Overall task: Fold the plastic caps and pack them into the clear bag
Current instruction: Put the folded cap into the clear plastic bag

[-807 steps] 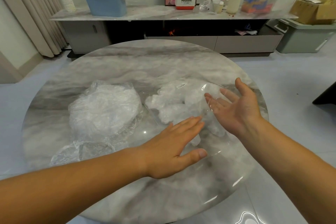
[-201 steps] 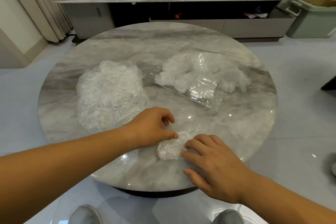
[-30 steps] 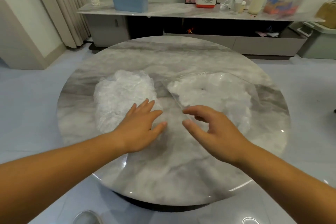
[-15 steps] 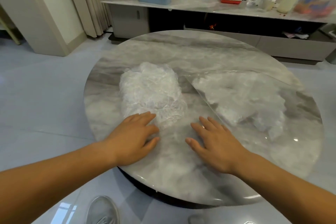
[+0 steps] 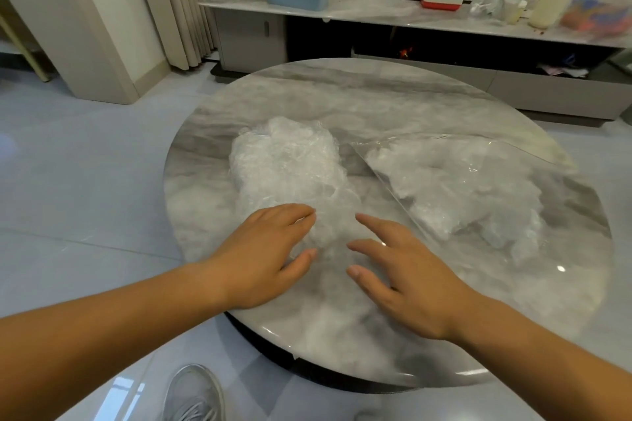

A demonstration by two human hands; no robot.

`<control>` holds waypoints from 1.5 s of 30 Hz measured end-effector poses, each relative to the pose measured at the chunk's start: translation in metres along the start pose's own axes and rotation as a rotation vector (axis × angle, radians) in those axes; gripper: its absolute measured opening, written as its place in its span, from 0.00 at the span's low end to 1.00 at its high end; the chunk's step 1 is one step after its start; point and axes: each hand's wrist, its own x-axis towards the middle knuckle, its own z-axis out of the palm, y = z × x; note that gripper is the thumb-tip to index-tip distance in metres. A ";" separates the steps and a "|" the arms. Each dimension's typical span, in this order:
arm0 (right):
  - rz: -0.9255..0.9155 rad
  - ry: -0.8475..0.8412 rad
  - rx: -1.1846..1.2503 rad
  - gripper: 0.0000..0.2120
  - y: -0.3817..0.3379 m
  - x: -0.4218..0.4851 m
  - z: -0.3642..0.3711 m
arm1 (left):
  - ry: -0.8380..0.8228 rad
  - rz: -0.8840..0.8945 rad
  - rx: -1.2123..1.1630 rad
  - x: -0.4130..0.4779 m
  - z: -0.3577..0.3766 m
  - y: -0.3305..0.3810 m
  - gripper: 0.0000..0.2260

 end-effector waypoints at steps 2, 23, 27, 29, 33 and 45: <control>-0.072 0.042 0.020 0.31 0.002 -0.006 -0.002 | -0.015 0.077 -0.024 -0.006 -0.004 0.011 0.31; 0.020 0.037 0.356 0.26 0.030 -0.081 0.014 | -0.176 0.223 -0.278 -0.024 0.027 0.041 0.19; 0.109 0.018 0.419 0.26 0.028 -0.076 0.010 | -0.099 -0.079 -0.527 -0.011 0.025 0.045 0.08; 0.091 -0.002 0.391 0.33 0.030 -0.068 0.010 | -0.069 -0.204 -0.576 -0.002 0.027 0.045 0.04; 0.129 -0.067 0.256 0.26 0.035 -0.053 0.015 | -0.005 -0.319 -0.511 0.014 0.030 0.041 0.05; 0.193 0.160 0.316 0.12 0.023 -0.014 0.006 | 0.014 -0.358 -0.249 0.034 0.031 0.030 0.14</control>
